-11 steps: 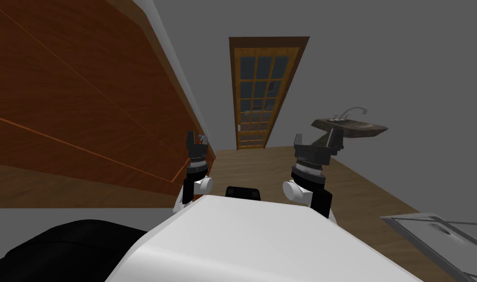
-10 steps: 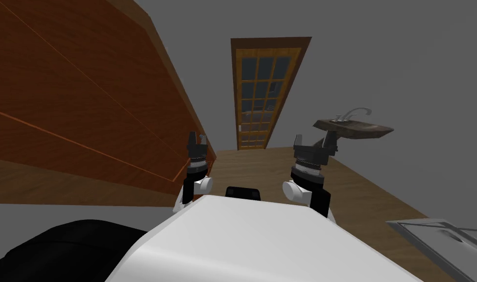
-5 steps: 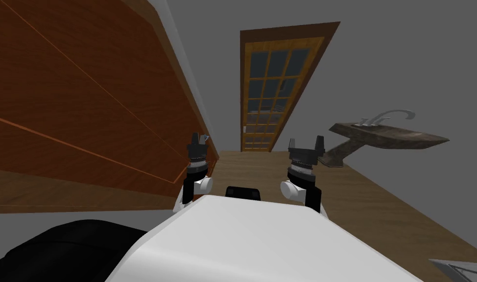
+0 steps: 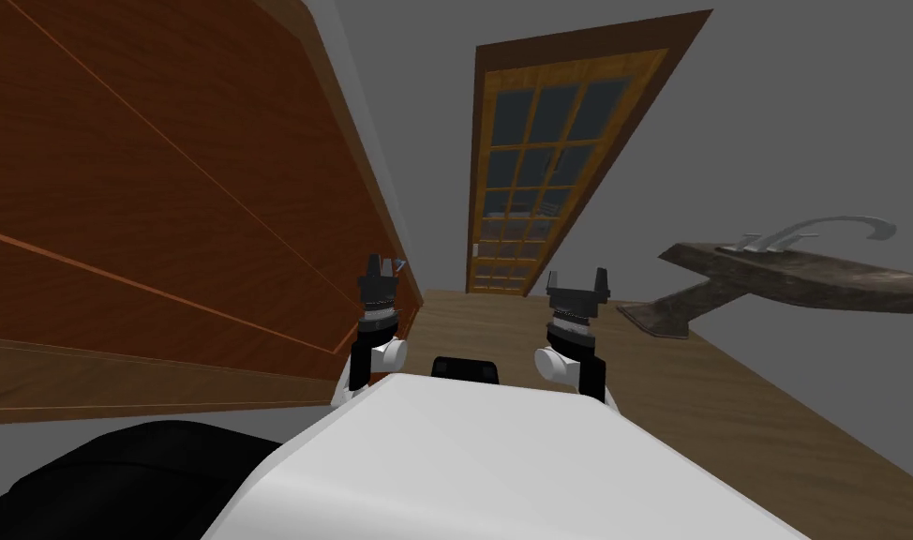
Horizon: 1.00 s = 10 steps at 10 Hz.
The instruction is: Pull the door open
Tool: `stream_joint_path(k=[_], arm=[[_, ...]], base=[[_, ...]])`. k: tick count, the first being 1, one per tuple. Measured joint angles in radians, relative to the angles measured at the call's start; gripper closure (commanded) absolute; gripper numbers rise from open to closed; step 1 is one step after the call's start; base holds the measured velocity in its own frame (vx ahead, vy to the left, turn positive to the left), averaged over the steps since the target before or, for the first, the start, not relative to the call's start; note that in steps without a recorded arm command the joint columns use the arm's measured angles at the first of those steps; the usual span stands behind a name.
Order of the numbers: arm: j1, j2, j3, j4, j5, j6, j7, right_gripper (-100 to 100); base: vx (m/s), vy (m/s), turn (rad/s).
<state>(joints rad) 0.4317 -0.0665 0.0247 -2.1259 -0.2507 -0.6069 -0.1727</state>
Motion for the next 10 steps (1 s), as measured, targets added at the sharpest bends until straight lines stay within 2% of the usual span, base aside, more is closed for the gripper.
stream_joint_path(k=[2,5,6,8,10], arm=[[-0.016,-0.005,-0.003,0.045,-0.021,-0.01,-0.03,-100],[-0.019,-0.014,0.001,0.118,-0.059,-0.037,-0.091,-100],[-0.017,-0.018,-0.002,0.129,-0.073,-0.04,-0.109,-100],[-0.03,-0.023,-0.007,0.17,-0.097,-0.044,-0.143,-100],[-0.037,-0.033,-0.01,0.218,-0.121,-0.062,-0.182,-100]], base=[[0.104,0.01,0.153],[0.132,0.006,0.133],[0.096,0.0,0.119],[0.091,-0.001,0.144],[0.106,-0.004,0.119]])
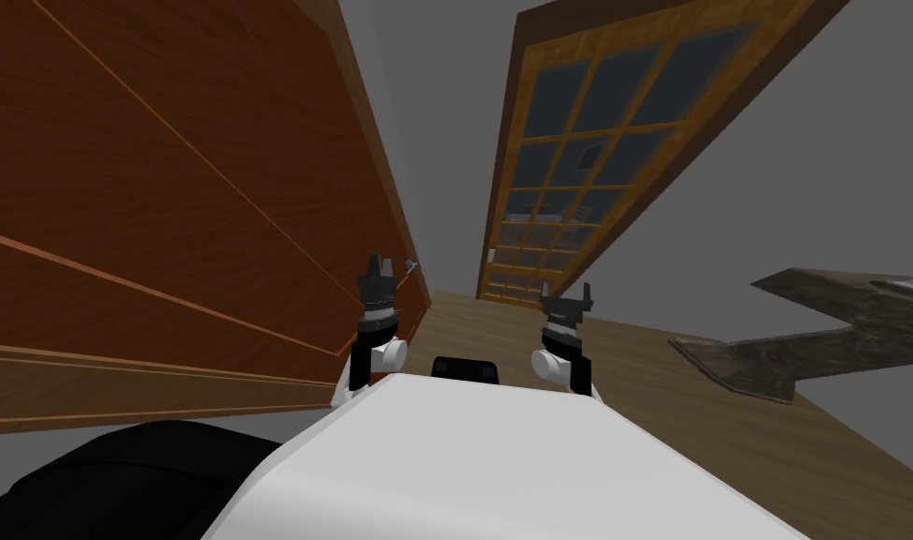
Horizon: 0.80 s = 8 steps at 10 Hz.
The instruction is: Pull the door open
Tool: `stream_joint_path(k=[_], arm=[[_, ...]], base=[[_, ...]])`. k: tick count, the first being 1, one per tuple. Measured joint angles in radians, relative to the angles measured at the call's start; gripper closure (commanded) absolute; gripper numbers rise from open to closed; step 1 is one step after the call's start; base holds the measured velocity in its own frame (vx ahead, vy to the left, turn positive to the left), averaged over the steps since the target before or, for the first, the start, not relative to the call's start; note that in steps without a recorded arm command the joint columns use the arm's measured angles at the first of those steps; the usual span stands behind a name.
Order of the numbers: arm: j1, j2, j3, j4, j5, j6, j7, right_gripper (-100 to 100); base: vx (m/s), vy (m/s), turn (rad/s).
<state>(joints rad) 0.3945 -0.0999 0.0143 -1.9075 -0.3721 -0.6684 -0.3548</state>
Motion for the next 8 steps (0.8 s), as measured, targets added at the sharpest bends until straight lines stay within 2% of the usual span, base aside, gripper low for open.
stream_joint_path(k=[1,3,8], arm=[[0.0,-0.004,-0.001,0.02,-0.012,-0.008,-0.02,-100],[-0.008,0.0,0.003,0.056,-0.033,-0.014,-0.048,-100],[-0.02,-0.015,0.0,0.169,-0.095,-0.052,-0.145,-100]], base=[[0.102,0.0,0.142],[0.108,0.003,0.142],[0.099,-0.006,0.136]])
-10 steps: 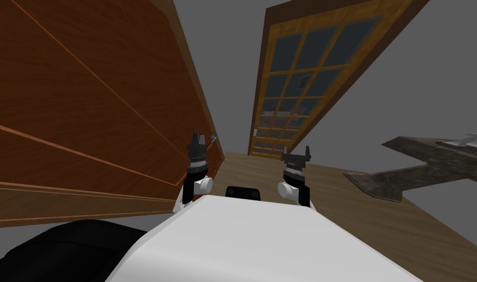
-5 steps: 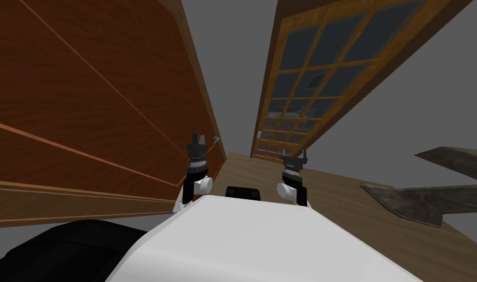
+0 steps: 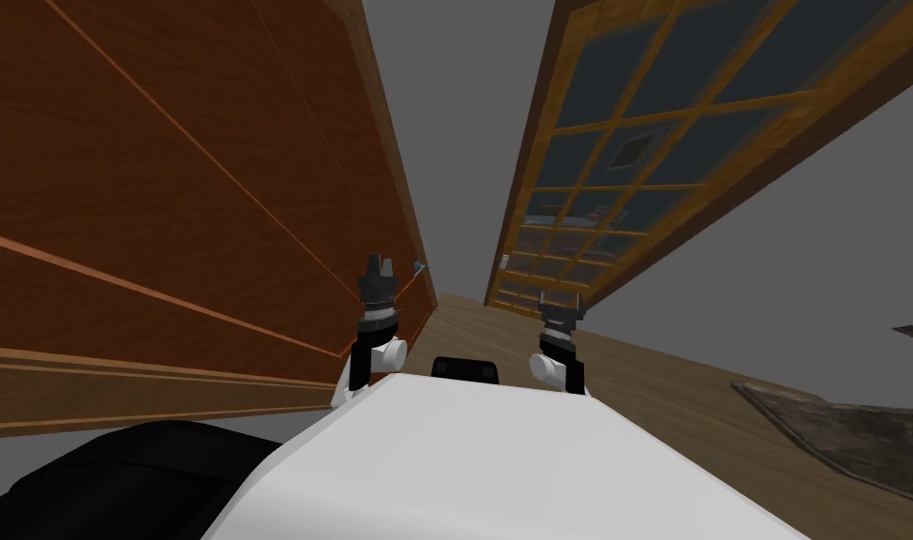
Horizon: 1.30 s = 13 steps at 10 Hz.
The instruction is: Pull the door open
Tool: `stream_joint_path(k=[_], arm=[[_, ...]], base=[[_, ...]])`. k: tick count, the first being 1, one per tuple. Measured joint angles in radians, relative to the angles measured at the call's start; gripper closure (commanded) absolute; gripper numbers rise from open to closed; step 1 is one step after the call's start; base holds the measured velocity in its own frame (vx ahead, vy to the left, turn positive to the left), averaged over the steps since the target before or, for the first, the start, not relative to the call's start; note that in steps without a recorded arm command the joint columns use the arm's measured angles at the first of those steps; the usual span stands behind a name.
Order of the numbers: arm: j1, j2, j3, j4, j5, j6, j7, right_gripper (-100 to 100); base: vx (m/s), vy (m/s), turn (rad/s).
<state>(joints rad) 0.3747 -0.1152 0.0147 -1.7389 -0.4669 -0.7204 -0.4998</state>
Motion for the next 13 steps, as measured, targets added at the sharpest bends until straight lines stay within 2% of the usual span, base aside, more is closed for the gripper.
stream_joint_path(k=[2,5,6,7,9,13], arm=[[-0.006,-0.002,0.002,0.05,-0.022,-0.02,-0.037,-100],[-0.019,-0.003,0.0,0.107,-0.06,-0.029,-0.087,-100],[-0.011,-0.007,0.0,0.123,-0.073,-0.037,-0.108,-100],[-0.024,-0.009,-0.002,0.153,-0.086,-0.044,-0.127,-100],[-0.02,-0.014,-0.004,0.182,-0.112,-0.052,-0.165,-100],[-0.036,-0.017,-0.004,0.275,-0.158,-0.081,-0.237,-100]], base=[[0.111,-0.027,0.158],[0.097,-0.014,0.143],[0.099,-0.018,0.148],[0.107,-0.034,0.113],[0.109,-0.034,0.141],[0.098,-0.023,0.137]])
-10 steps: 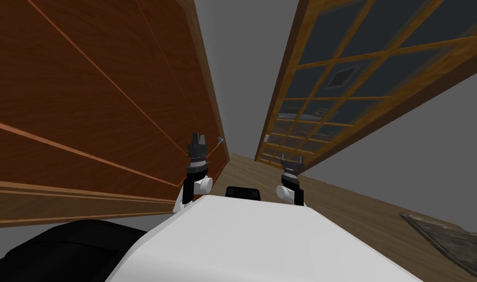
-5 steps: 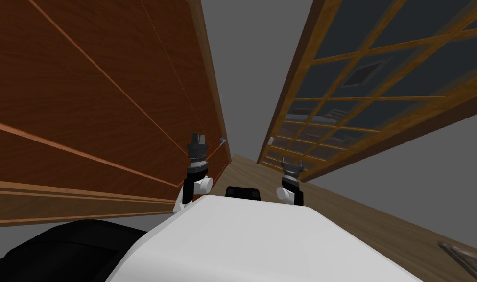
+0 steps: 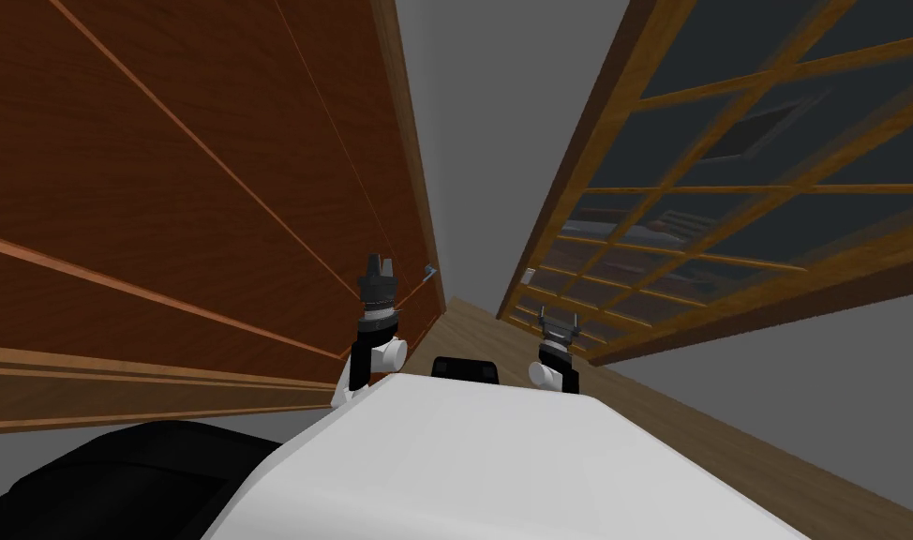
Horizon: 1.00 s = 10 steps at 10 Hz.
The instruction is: Pull the door open
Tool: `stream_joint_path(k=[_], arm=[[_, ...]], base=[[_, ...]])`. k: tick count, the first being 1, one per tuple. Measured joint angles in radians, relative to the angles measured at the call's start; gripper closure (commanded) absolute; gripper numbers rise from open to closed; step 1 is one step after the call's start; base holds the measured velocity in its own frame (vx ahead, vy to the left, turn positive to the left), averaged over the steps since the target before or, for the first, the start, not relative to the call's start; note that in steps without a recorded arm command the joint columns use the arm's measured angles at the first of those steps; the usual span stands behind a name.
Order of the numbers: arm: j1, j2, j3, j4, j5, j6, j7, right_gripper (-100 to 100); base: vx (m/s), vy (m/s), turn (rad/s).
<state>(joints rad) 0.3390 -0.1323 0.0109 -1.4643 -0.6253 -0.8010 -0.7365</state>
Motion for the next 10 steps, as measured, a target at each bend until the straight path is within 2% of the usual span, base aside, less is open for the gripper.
stream_joint_path(k=[1,3,10], arm=[[-0.011,-0.005,-0.003,0.031,-0.013,-0.008,-0.021,-100],[-0.008,-0.005,-0.002,0.059,-0.036,-0.016,-0.053,-100],[-0.029,-0.015,-0.006,0.199,-0.112,-0.057,-0.171,-100]], base=[[0.097,-0.035,0.127],[0.089,-0.04,0.131],[0.091,-0.04,0.119]])
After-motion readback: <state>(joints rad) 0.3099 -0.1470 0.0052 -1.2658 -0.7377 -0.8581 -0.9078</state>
